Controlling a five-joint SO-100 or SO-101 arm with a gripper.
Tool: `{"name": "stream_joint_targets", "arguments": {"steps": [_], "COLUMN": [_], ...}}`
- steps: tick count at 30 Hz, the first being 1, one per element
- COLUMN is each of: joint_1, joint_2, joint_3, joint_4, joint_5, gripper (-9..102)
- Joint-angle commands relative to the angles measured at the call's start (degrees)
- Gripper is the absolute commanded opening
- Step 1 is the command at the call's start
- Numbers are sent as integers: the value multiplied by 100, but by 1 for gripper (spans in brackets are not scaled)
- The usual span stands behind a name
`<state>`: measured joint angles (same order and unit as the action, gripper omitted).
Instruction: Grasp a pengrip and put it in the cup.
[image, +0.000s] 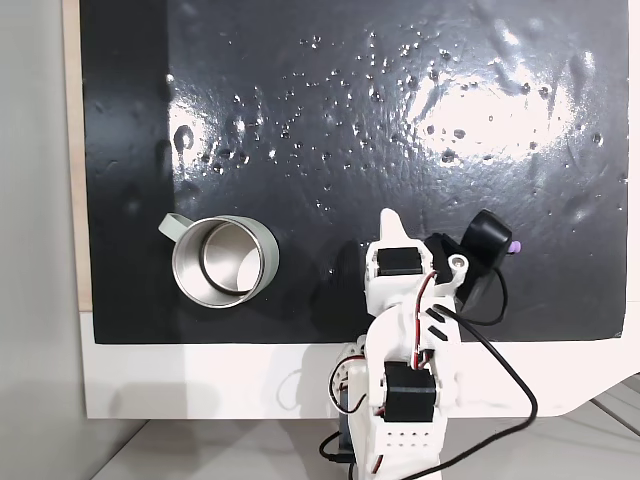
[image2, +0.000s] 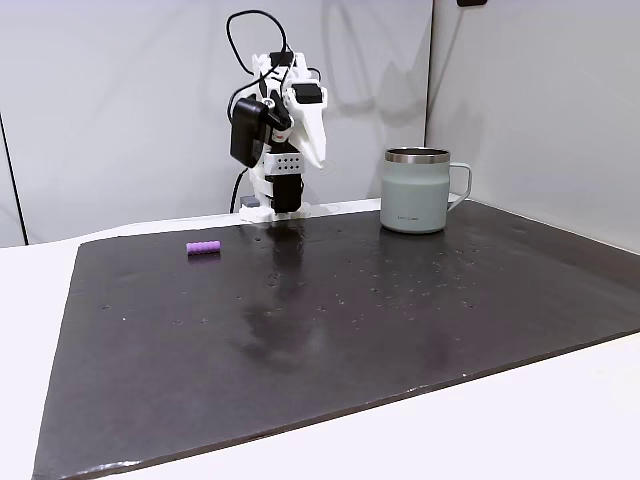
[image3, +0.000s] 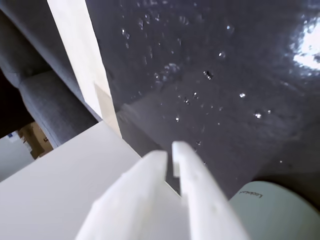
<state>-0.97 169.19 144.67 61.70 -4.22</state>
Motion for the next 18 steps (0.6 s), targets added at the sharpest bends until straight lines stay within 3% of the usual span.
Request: {"name": "stream_joint_targets", "arguments": {"steps": [1, 9, 18], "joint_1": [343, 1380, 2575], "joint_2": [-633, -2153, -3410], "joint_3": [-1415, -3709, -4922], "joint_4": [729, 2496, 3305], "joint_5": [-220, -879, -1969], "gripper": [5, 18, 21]}}
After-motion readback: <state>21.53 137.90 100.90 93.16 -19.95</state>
